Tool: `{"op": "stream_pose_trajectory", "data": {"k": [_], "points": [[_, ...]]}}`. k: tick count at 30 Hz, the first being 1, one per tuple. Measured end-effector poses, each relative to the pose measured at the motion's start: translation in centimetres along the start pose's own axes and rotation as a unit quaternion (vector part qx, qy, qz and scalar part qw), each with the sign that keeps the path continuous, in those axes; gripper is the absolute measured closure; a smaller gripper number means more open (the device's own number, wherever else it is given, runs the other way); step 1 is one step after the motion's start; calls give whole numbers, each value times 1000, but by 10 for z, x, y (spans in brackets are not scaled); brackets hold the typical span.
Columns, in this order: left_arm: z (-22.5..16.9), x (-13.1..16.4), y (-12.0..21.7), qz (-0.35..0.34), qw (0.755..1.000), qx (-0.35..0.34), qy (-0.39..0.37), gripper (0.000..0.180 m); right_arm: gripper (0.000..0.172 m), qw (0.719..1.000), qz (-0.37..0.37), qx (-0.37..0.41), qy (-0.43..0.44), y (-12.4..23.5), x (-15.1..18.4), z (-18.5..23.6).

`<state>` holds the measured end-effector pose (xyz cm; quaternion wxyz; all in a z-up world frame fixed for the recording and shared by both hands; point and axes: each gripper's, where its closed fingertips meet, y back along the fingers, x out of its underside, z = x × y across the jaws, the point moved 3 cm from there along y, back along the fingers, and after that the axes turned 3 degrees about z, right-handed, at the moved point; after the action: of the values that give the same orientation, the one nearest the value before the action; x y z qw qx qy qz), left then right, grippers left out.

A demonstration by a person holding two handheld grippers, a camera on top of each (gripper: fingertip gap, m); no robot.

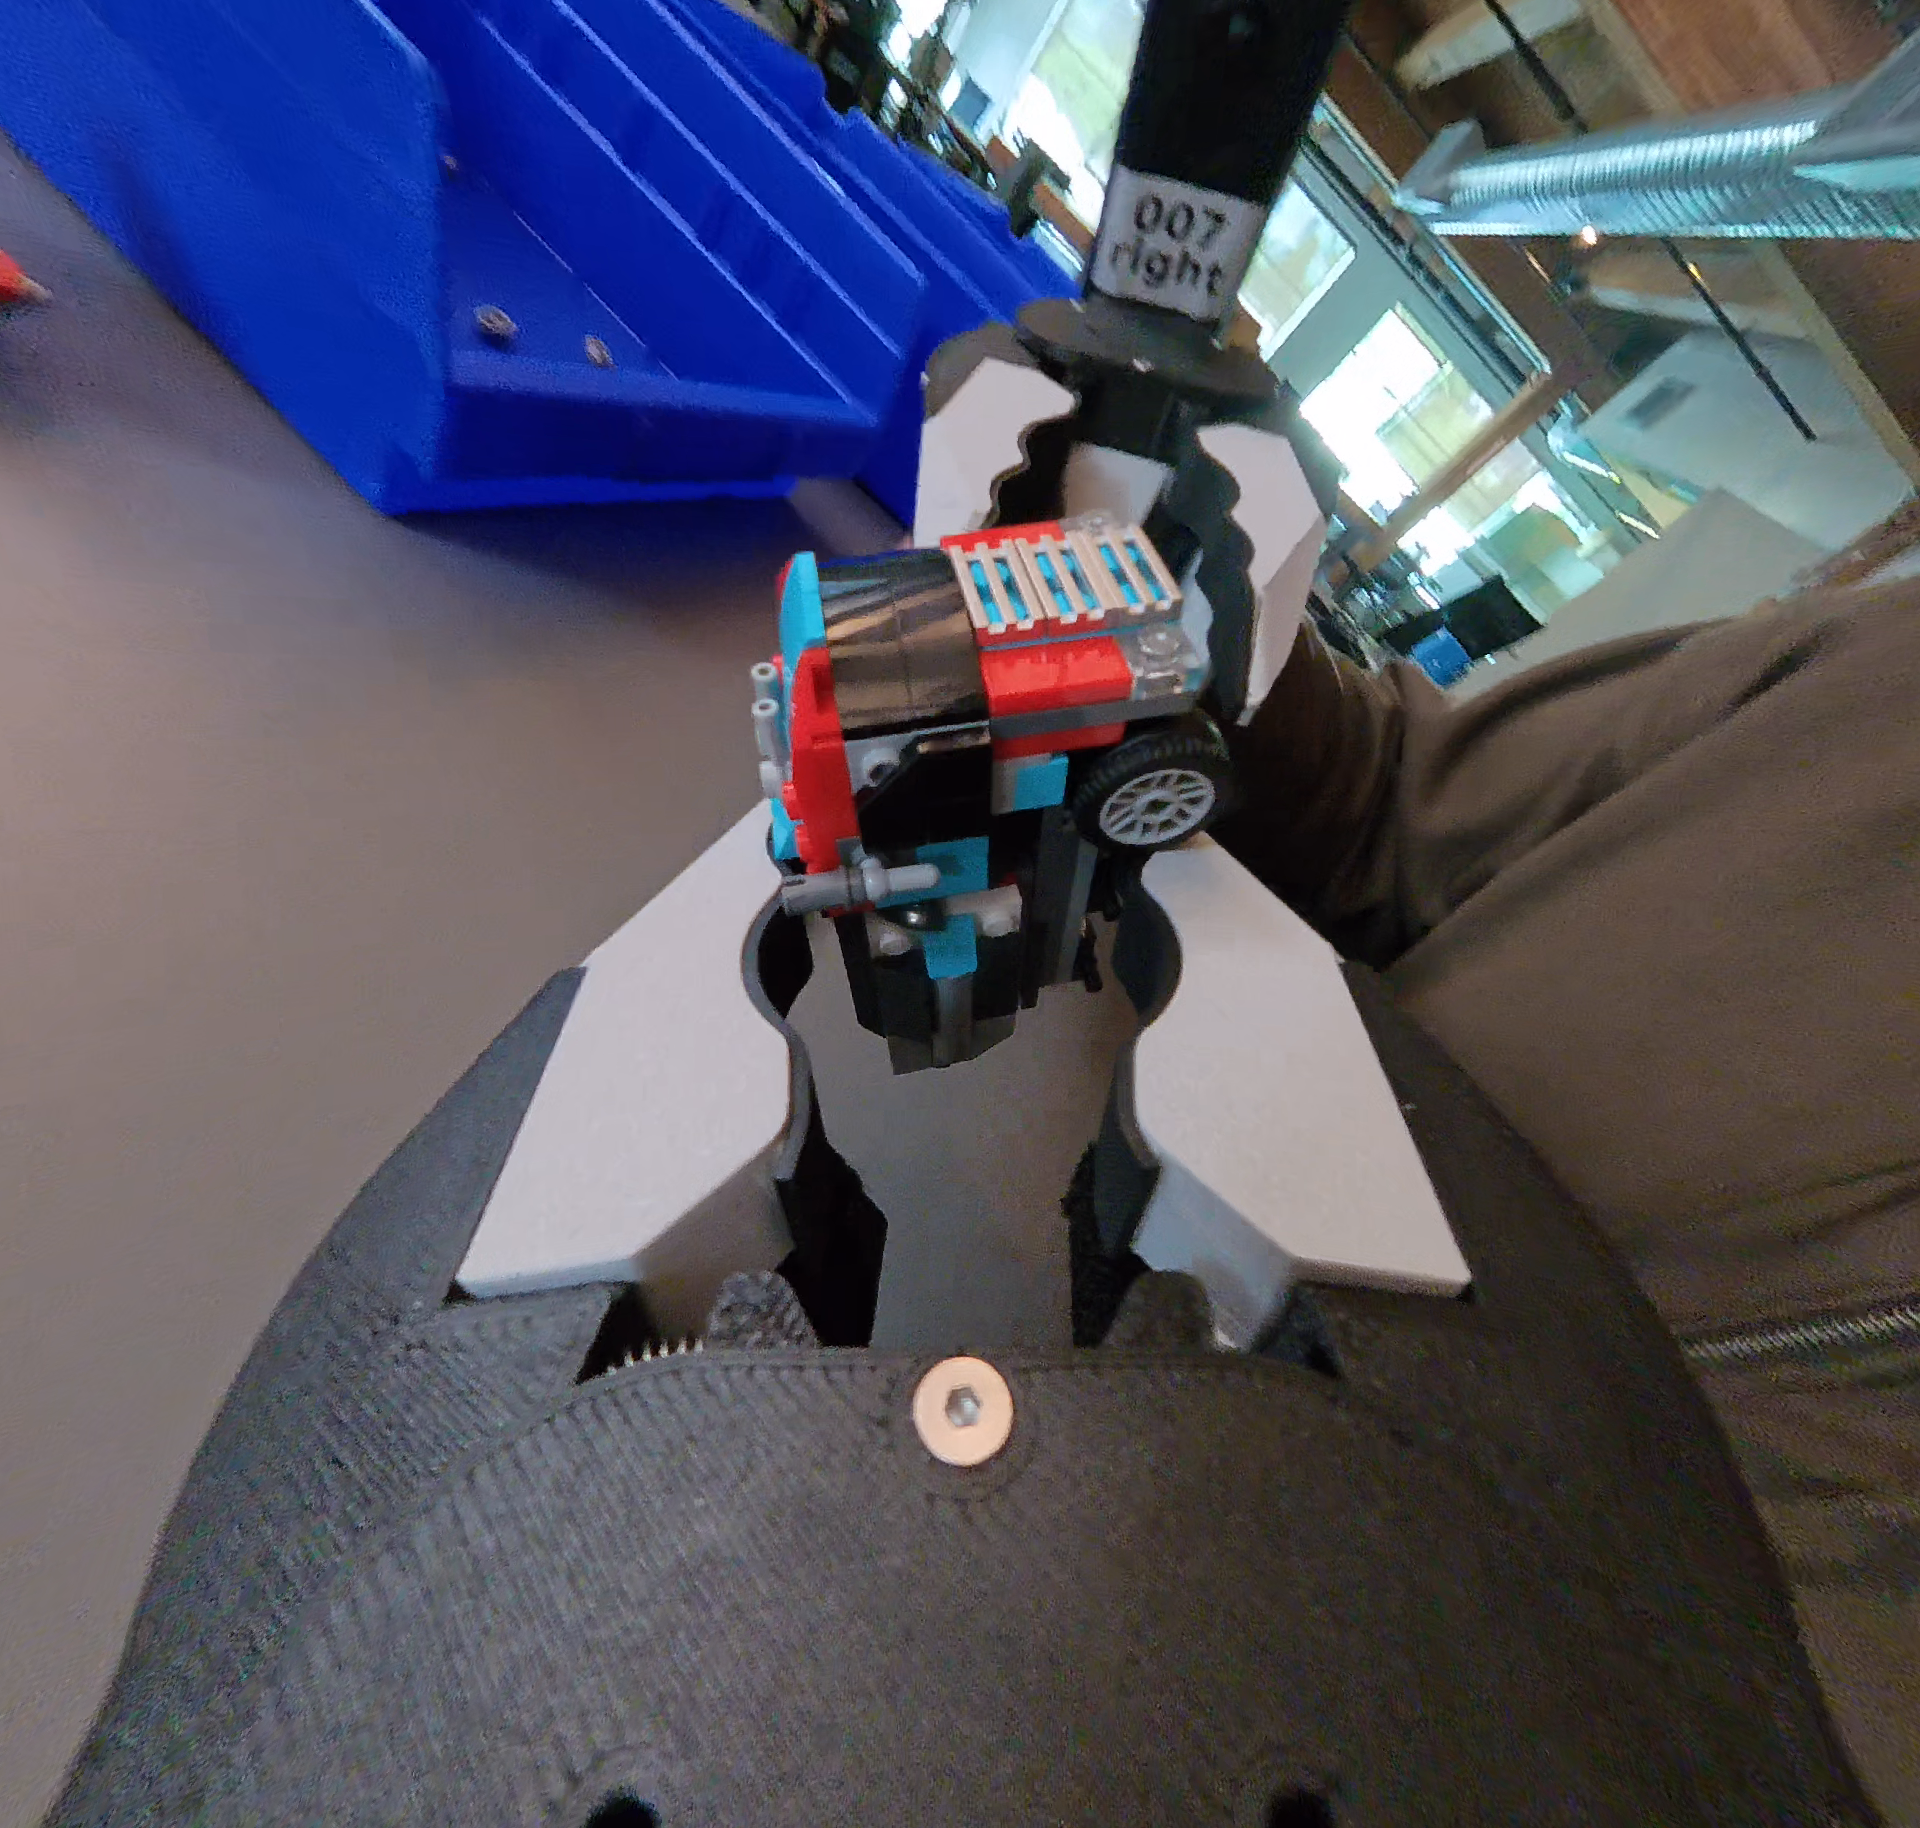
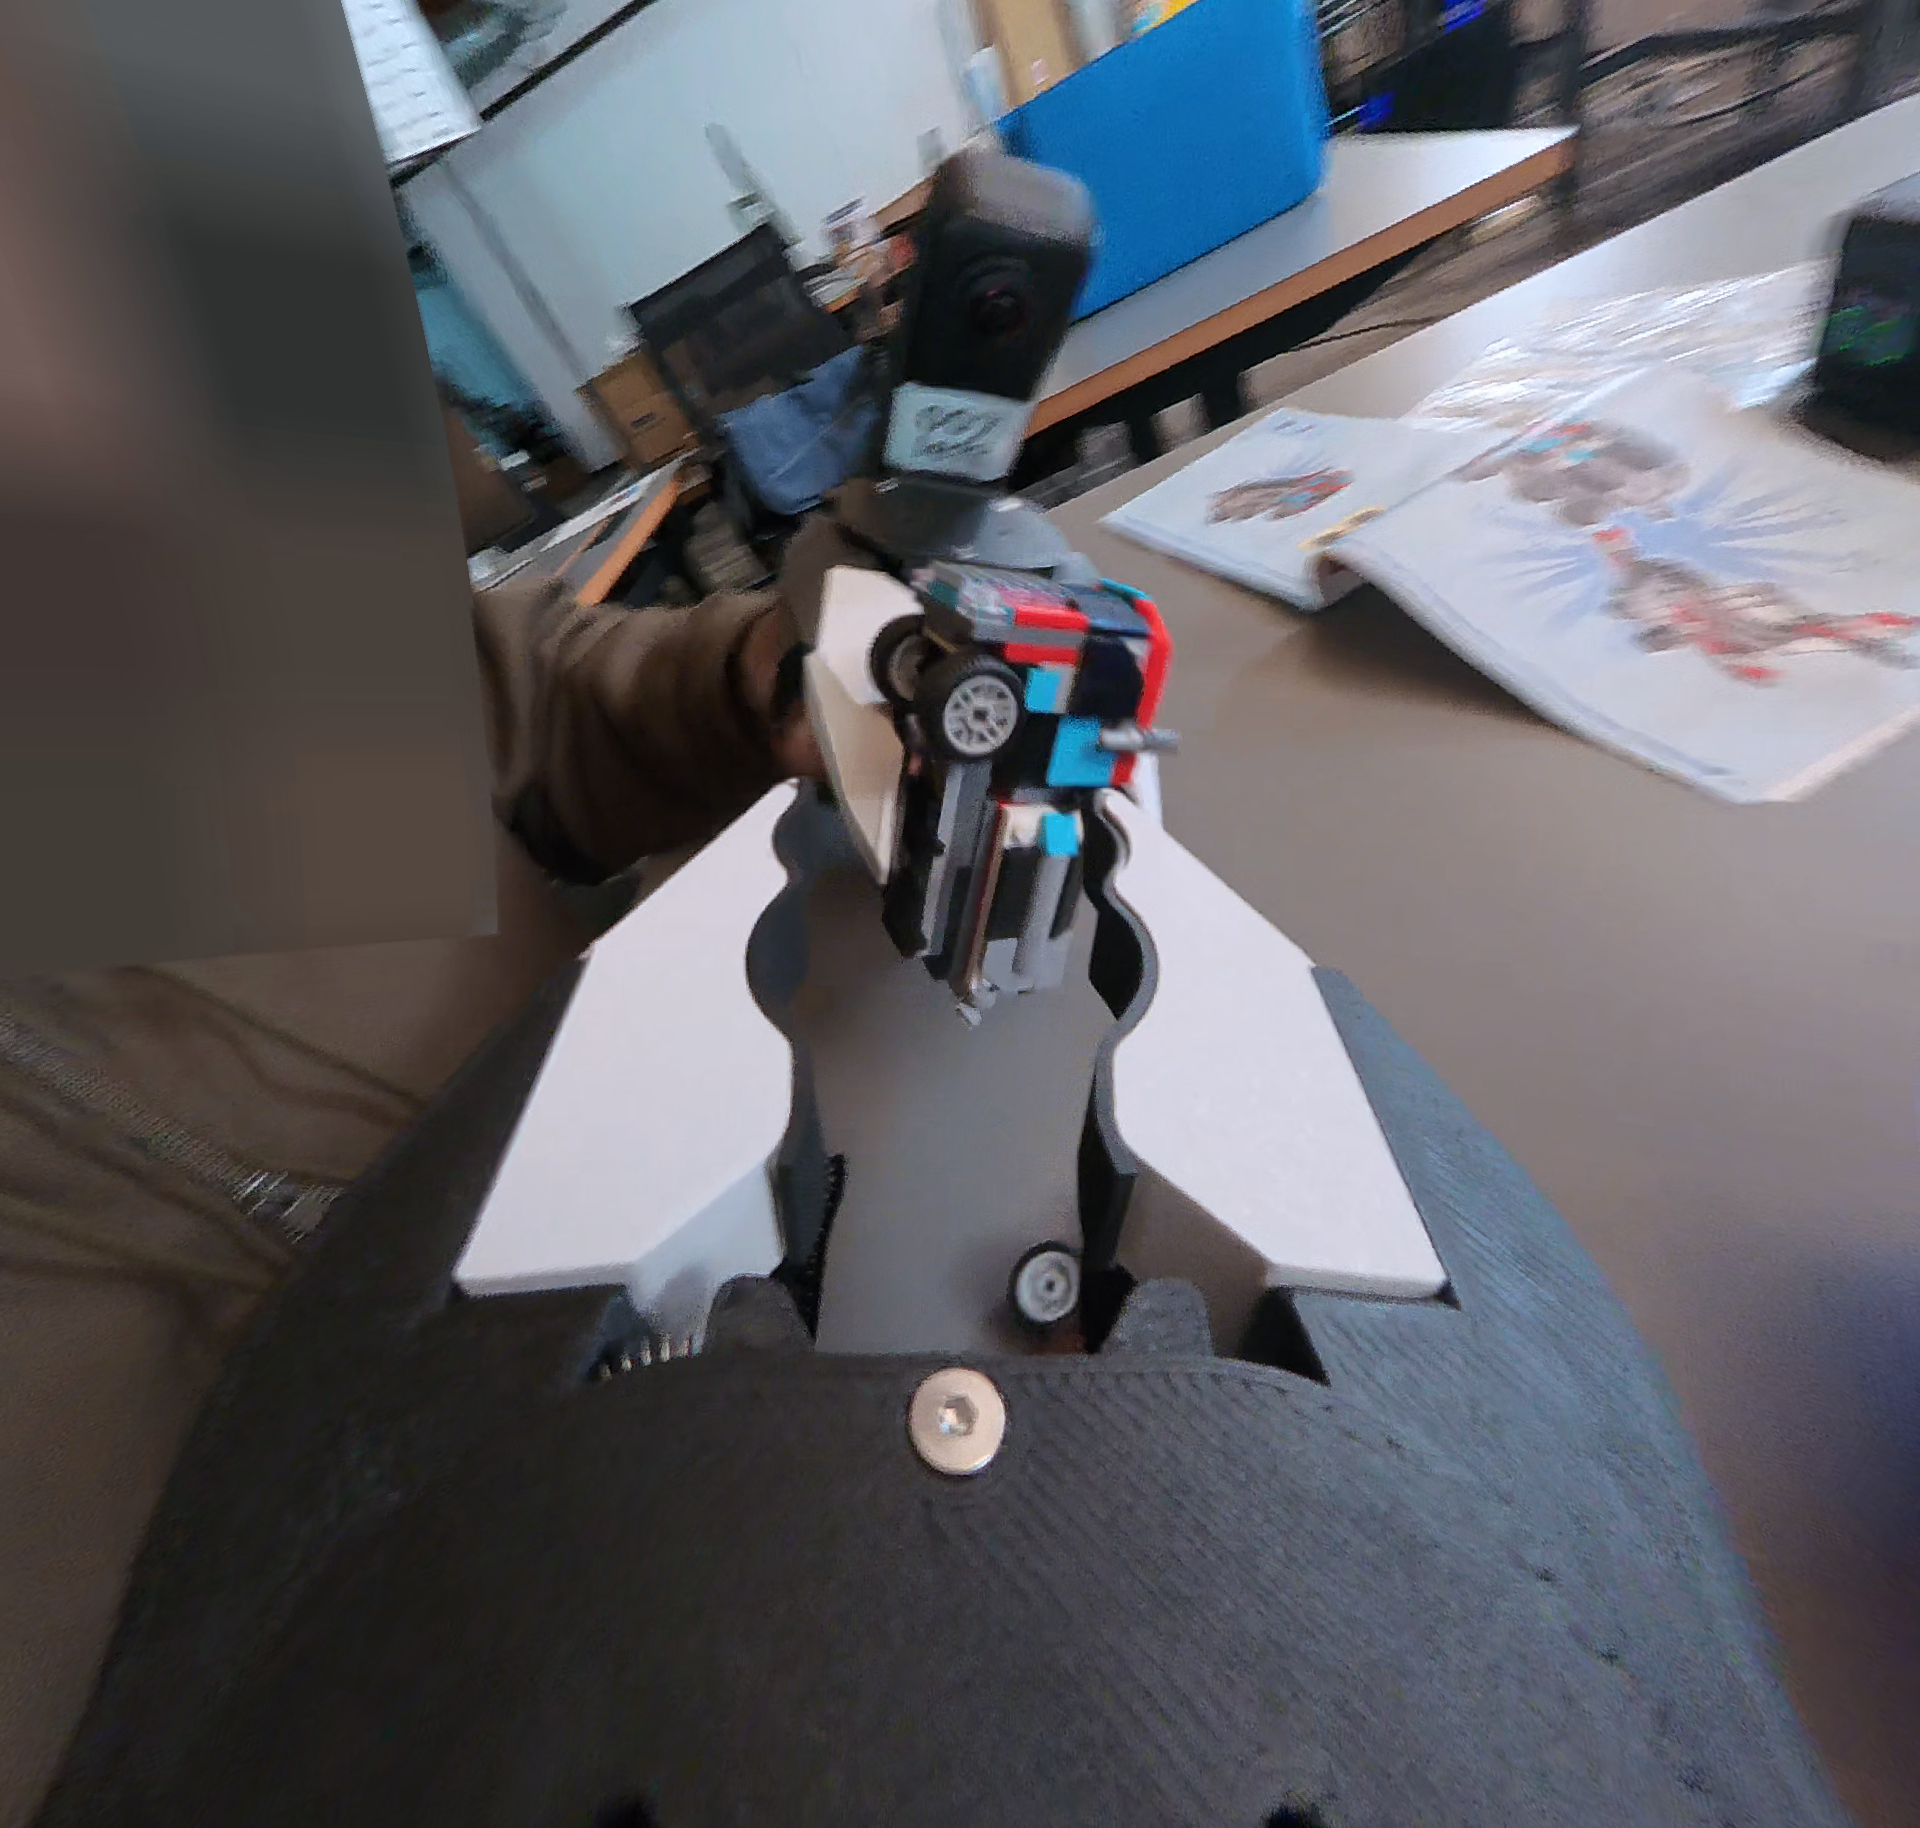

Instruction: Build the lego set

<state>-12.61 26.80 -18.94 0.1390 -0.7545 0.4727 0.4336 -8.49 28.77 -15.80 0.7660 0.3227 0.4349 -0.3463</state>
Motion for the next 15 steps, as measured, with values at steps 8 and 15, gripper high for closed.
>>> {"op": "stream_pose_trajectory", "data": {"k": [8,15], "points": [[25,-30,27,-116,980,-157,-48,123,115,981,-89,172,29,-8,-31,-8],[24,-34,26,-148,961,-223,-76,123,111,960,-94,250,78,-27,-42,-2]]}}
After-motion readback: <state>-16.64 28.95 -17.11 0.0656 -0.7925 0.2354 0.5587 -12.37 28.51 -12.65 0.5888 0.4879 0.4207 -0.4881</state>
